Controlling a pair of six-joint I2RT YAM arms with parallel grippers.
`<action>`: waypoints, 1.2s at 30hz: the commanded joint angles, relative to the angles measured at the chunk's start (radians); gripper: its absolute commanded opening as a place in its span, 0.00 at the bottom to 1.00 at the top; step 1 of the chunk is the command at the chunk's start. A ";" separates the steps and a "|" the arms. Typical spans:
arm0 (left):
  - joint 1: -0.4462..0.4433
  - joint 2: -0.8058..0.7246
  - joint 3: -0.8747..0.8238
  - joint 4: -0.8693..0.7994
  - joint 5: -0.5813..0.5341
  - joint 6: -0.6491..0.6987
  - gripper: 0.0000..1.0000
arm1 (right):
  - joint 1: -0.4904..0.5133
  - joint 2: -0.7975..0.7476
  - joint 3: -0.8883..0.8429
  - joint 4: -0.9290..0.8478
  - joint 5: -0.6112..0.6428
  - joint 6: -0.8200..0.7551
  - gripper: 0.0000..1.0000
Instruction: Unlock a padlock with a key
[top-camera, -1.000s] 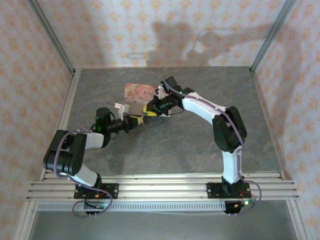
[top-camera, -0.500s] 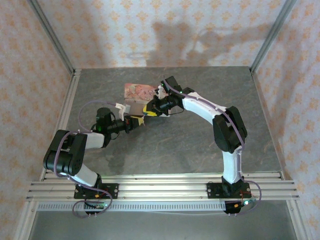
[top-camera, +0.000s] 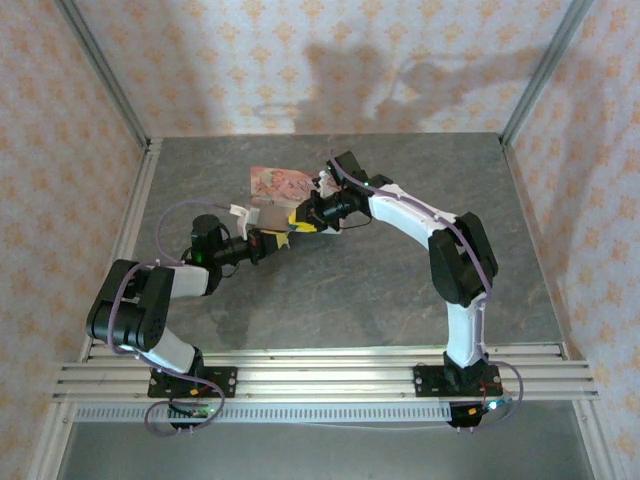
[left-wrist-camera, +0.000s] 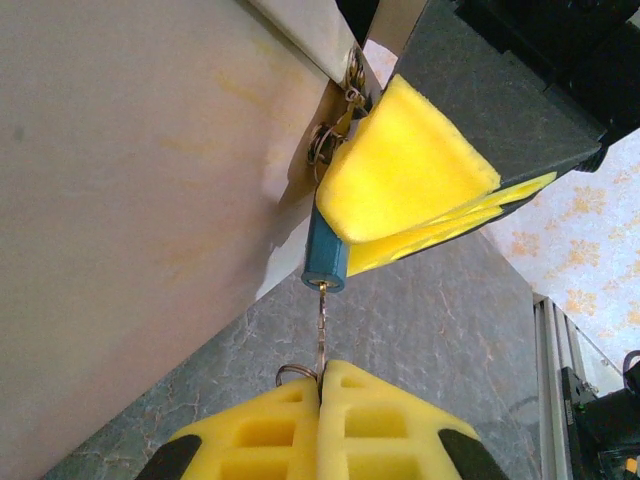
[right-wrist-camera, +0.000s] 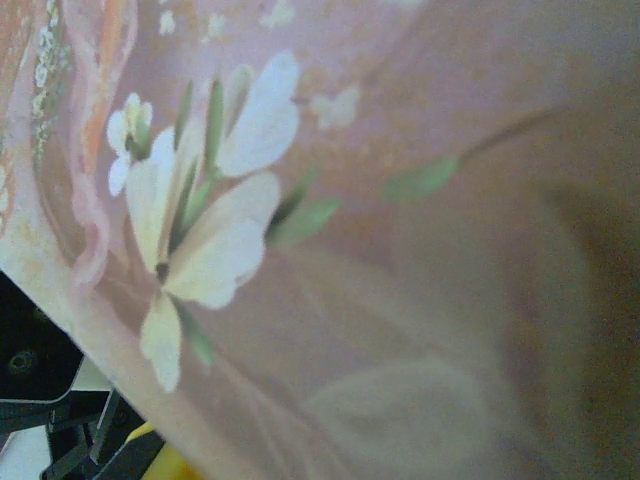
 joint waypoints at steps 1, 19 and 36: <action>0.002 -0.020 -0.006 0.073 0.015 -0.007 0.00 | 0.007 -0.045 -0.013 0.026 -0.091 -0.008 0.00; 0.005 -0.030 -0.039 0.130 -0.014 -0.046 0.00 | -0.006 -0.060 -0.054 0.114 -0.091 0.064 0.00; 0.008 -0.010 -0.045 0.171 -0.034 -0.057 0.00 | -0.010 -0.069 -0.076 0.171 -0.119 0.110 0.00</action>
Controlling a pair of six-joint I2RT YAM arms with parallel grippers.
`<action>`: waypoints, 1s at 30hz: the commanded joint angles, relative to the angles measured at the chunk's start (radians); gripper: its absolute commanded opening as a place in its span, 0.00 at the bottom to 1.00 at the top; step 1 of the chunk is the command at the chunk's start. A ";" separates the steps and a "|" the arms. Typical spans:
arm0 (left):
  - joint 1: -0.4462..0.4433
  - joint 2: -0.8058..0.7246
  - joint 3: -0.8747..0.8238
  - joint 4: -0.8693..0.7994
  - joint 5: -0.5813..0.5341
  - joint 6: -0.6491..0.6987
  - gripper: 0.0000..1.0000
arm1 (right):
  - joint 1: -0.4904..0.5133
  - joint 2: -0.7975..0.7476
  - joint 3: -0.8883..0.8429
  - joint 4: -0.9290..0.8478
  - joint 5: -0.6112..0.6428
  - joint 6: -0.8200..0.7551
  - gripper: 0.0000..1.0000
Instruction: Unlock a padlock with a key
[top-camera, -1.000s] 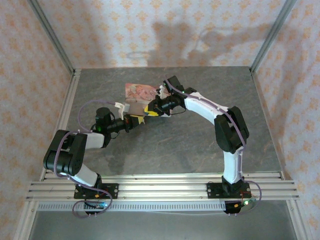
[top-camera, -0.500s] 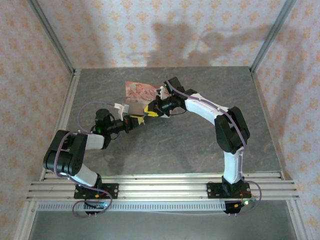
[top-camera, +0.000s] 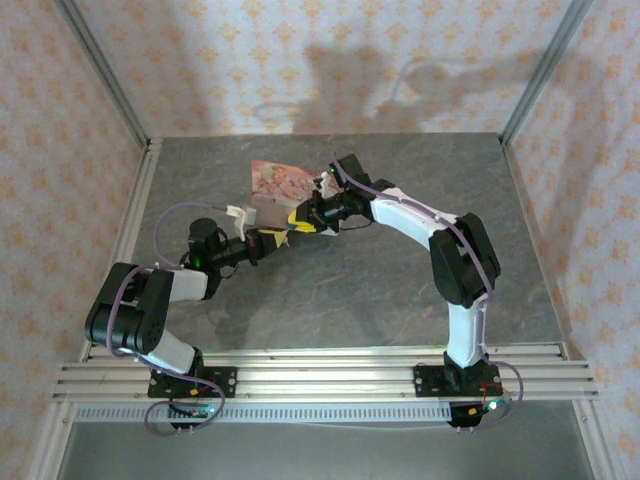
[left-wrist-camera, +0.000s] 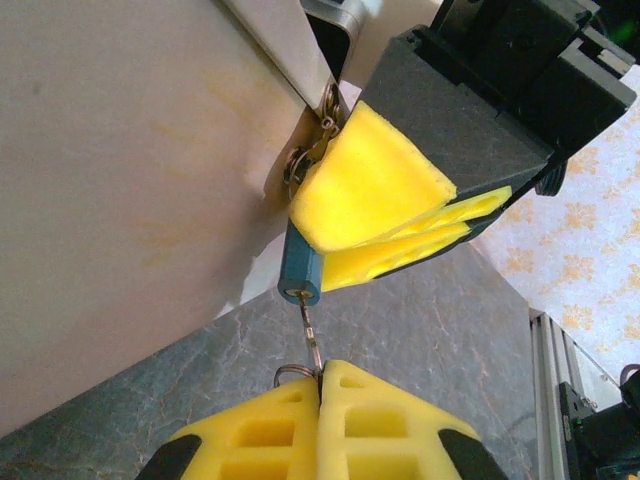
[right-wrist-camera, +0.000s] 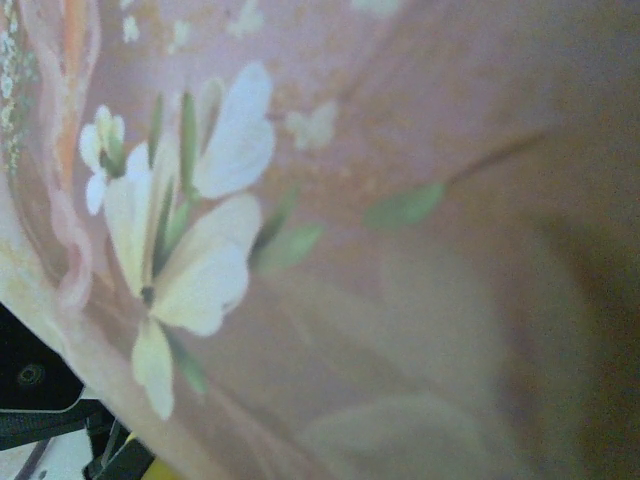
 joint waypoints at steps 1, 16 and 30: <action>0.005 0.013 -0.006 0.077 -0.020 -0.010 0.00 | 0.000 -0.056 -0.011 0.055 -0.077 0.033 0.00; 0.004 0.069 0.012 0.127 -0.025 -0.042 0.00 | 0.001 -0.057 -0.024 0.088 -0.098 0.054 0.00; -0.028 0.095 0.031 0.130 -0.057 -0.050 0.00 | 0.000 -0.060 -0.044 0.121 -0.101 0.075 0.00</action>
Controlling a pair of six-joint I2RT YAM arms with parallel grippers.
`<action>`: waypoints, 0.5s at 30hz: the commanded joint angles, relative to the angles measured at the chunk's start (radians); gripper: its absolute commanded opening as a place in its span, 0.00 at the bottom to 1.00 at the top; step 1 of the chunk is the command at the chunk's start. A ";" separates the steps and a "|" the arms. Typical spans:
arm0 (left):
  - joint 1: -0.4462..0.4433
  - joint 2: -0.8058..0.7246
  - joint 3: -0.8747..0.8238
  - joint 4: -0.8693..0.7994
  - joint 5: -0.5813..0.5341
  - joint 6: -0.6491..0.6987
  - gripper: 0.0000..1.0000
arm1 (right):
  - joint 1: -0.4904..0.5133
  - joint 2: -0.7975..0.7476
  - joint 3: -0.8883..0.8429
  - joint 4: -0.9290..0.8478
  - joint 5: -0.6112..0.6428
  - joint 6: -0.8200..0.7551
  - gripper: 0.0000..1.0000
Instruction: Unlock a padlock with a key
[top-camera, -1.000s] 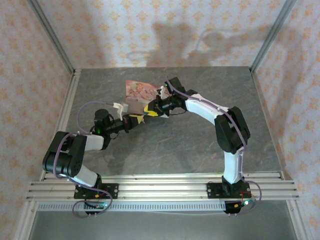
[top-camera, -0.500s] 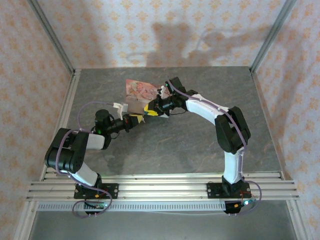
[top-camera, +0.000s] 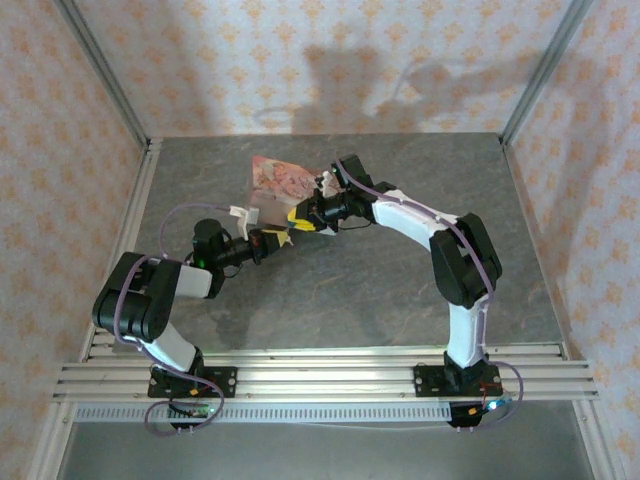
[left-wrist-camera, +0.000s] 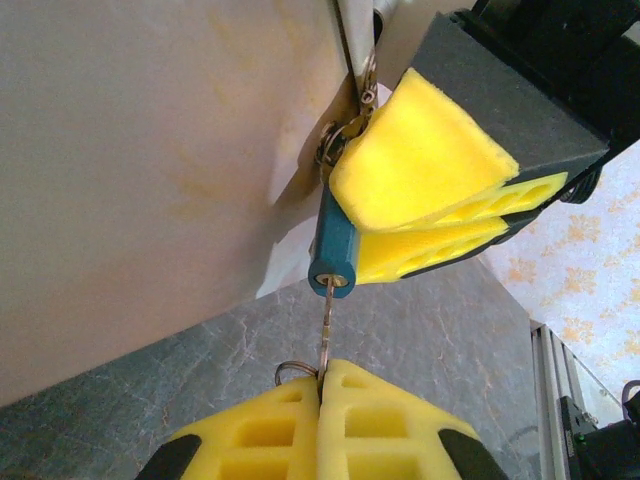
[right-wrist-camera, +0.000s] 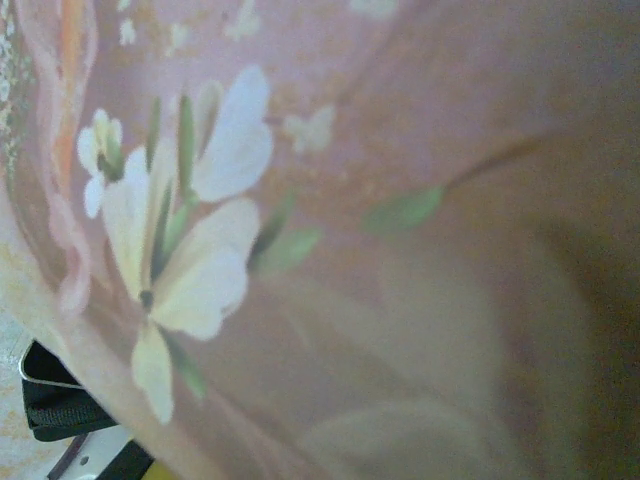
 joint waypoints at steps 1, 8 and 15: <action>-0.008 0.012 0.025 0.047 -0.034 -0.001 0.00 | 0.004 -0.049 -0.005 0.021 -0.082 0.006 0.00; -0.008 -0.010 0.032 0.010 -0.033 0.007 0.00 | 0.004 -0.045 0.022 -0.124 -0.045 -0.105 0.00; -0.013 -0.009 0.043 -0.010 -0.027 -0.007 0.00 | 0.004 -0.040 0.033 -0.149 -0.029 -0.122 0.00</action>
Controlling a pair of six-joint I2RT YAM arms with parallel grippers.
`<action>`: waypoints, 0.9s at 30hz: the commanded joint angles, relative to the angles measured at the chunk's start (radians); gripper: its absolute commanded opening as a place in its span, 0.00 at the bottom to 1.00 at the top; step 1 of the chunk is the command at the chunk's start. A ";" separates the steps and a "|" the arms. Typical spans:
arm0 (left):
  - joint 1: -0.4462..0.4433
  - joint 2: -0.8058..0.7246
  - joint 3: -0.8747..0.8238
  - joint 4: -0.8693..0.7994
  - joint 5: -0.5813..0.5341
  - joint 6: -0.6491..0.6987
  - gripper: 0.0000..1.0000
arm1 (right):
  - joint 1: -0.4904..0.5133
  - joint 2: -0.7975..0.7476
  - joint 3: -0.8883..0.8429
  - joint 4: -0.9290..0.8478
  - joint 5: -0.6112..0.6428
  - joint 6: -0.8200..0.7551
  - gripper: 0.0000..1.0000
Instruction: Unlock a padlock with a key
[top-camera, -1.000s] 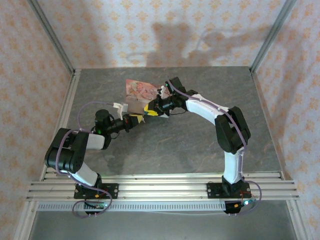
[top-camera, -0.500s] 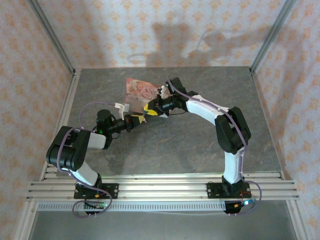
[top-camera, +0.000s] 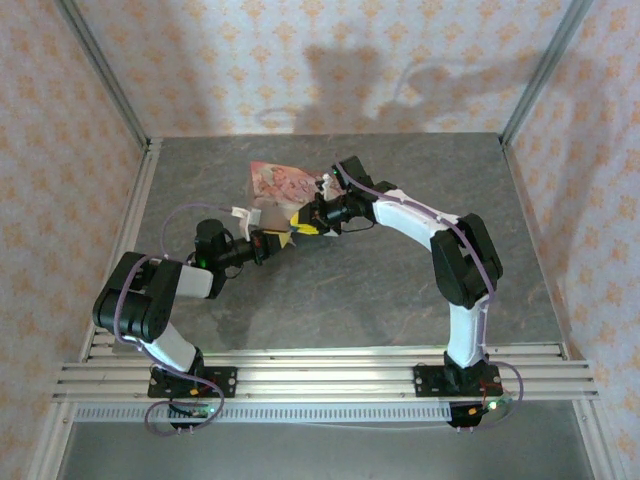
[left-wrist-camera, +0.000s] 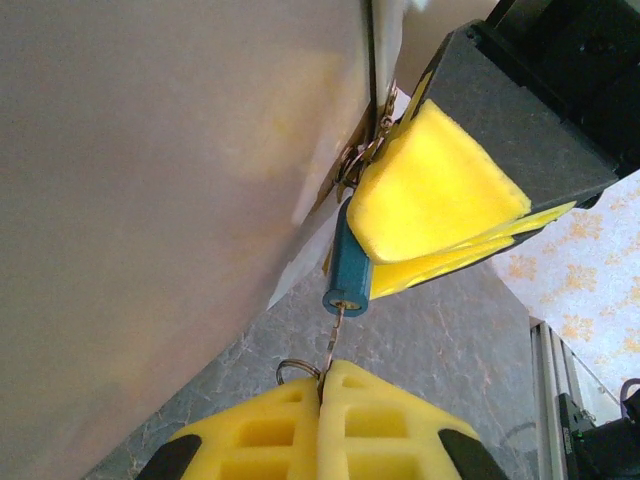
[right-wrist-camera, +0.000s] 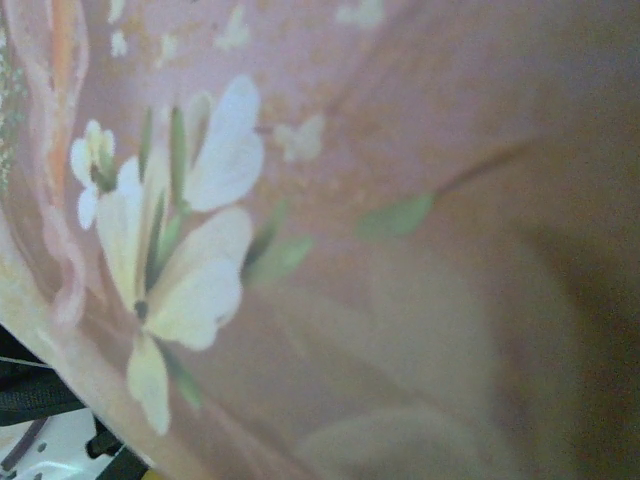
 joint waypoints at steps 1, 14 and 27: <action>-0.009 -0.005 0.044 0.017 -0.016 -0.011 0.00 | 0.007 -0.038 0.030 -0.063 -0.030 -0.016 0.00; -0.058 0.008 0.058 0.038 -0.080 -0.024 0.00 | 0.020 -0.023 0.041 -0.146 0.027 -0.076 0.00; -0.189 -0.072 0.003 -0.178 -0.338 0.130 0.00 | 0.052 0.005 -0.049 -0.028 0.132 0.013 0.00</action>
